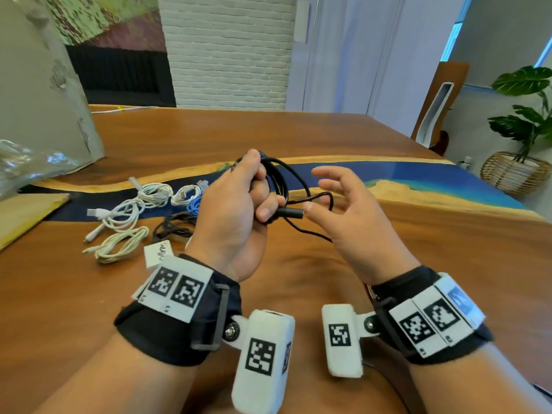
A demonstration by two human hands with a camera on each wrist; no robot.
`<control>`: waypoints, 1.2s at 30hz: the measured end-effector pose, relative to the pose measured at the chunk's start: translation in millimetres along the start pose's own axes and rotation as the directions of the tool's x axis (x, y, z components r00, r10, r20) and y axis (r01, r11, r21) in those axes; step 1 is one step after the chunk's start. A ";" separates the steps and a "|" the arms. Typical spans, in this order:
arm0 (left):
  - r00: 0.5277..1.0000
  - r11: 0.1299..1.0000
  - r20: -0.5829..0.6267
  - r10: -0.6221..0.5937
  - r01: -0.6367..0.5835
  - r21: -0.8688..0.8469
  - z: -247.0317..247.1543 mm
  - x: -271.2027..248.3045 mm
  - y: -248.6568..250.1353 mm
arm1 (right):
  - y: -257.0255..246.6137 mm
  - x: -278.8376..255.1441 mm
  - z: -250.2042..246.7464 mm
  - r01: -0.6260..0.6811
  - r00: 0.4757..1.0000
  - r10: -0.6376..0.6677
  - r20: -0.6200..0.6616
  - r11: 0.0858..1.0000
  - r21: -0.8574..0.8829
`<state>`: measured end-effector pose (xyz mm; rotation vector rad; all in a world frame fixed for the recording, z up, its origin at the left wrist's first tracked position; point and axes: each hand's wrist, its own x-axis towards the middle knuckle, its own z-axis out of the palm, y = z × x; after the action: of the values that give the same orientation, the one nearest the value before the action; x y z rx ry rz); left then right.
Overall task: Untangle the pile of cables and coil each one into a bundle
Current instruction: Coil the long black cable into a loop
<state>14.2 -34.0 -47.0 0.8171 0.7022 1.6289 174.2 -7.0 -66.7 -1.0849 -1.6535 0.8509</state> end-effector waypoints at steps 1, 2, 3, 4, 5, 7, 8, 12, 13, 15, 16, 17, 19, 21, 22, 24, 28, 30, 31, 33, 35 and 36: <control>1.000 1.000 -0.004 0.000 0.001 0.011 0.0 0.0 -0.7 | 1.5 0.7 -0.1 0.079 0.994 -0.085 -0.071 0.993 -0.092; 1.000 1.000 -0.008 -0.001 0.001 0.024 -0.1 0.1 -1.2 | 1.5 1.0 -1.7 0.136 0.980 -0.155 -0.125 0.979 -0.150; 1.000 0.999 -0.011 0.001 -0.001 0.042 -0.5 0.3 -1.5 | 0.7 0.7 -3.7 0.168 0.966 -0.199 -0.163 0.968 -0.184; 1.000 0.998 -0.013 0.005 -0.004 0.063 -0.8 0.6 -1.8 | -0.6 0.5 -6.6 0.188 0.955 -0.229 -0.186 0.958 -0.215; 1.000 0.996 -0.016 0.008 -0.006 0.087 -1.3 0.9 -2.1 | -2.6 0.5 -10.1 0.202 0.945 -0.254 -0.204 0.948 -0.245; 1.000 0.991 -0.024 0.009 -0.005 0.134 -2.4 1.5 -3.4 | -5.4 -0.3 -17.3 0.226 0.921 -0.308 -0.240 0.922 -0.313; 0.999 0.988 -0.031 0.007 -0.002 0.155 -2.7 1.7 -4.2 | -5.7 -0.5 -20.5 0.237 0.912 -0.327 -0.247 0.912 -0.334; 0.996 0.981 -0.090 -0.019 0.036 0.190 -7.4 6.1 -6.6 | -5.7 -0.3 -26.7 0.270 0.919 -0.315 -0.238 0.941 -0.205; 0.993 0.981 -0.116 -0.029 0.051 0.189 -9.4 7.6 -7.0 | -7.8 -1.0 -28.8 0.291 0.907 -0.329 -0.262 0.941 -0.172; 0.984 0.982 -0.171 -0.050 0.079 0.172 -13.6 10.6 -6.8 | -11.1 -0.5 -38.2 0.313 0.867 -0.338 -0.366 0.941 -0.128; 0.979 0.984 -0.195 -0.058 0.089 0.157 -15.3 11.9 -6.3 | -10.4 1.3 -45.6 0.290 0.848 -0.299 -0.438 0.953 -0.088; 0.974 0.986 -0.215 -0.063 0.095 0.139 -16.5 12.9 -5.5 | -8.3 3.7 -53.9 0.246 0.838 -0.224 -0.498 0.969 -0.023; 0.969 0.991 -0.236 -0.068 0.093 0.097 -17.3 14.5 -2.5 | -2.5 9.1 -69.6 0.130 0.834 -0.014 -0.551 0.976 0.173; 0.972 0.996 -0.228 -0.060 0.075 0.055 -17.1 15.4 0.8 | 1.7 12.6 -82.5 0.023 0.839 0.186 -0.512 0.926 0.376; 0.974 0.997 -0.219 -0.053 0.064 0.045 -17.1 15.6 1.9 | 2.1 13.0 -86.0 -0.009 0.851 0.250 -0.463 0.886 0.463; 0.978 0.997 -0.202 -0.042 0.053 0.051 -16.7 15.0 3.1 | -0.7 12.3 -87.0 -0.015 0.883 0.288 -0.370 0.806 0.591; 0.990 0.993 -0.137 -0.026 0.041 0.112 -13.4 10.3 1.3 | -10.4 8.0 -68.6 0.053 0.967 0.103 -0.235 0.817 0.574; 0.996 0.985 -0.084 -0.014 0.028 0.172 -8.6 6.6 0.1 | -12.1 3.8 -53.7 0.032 0.997 0.014 -0.081 0.841 0.540; 0.998 0.979 -0.054 -0.008 0.019 0.201 -5.8 4.8 -0.3 | -11.4 2.0 -46.2 0.014 1.000 -0.012 -0.008 0.854 0.520; 1.000 0.973 0.023 0.001 -0.006 0.232 -1.5 0.8 -0.9 | -8.6 -0.9 -32.5 0.014 0.993 -0.060 0.101 0.913 0.408; 0.993 0.973 0.121 0.003 -0.031 0.230 2.0 -3.4 -1.3 | -5.3 -2.0 -19.0 0.018 0.980 -0.071 0.184 0.961 0.277; 0.988 0.974 0.155 -0.005 -0.031 0.223 3.2 -5.3 -1.1 | -4.5 -2.6 -13.3 0.008 0.974 -0.062 0.218 0.971 0.238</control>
<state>18.1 -38.8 -46.8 1.1017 0.7809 1.4957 186.1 -10.4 -59.5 -0.8163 -1.6984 1.1491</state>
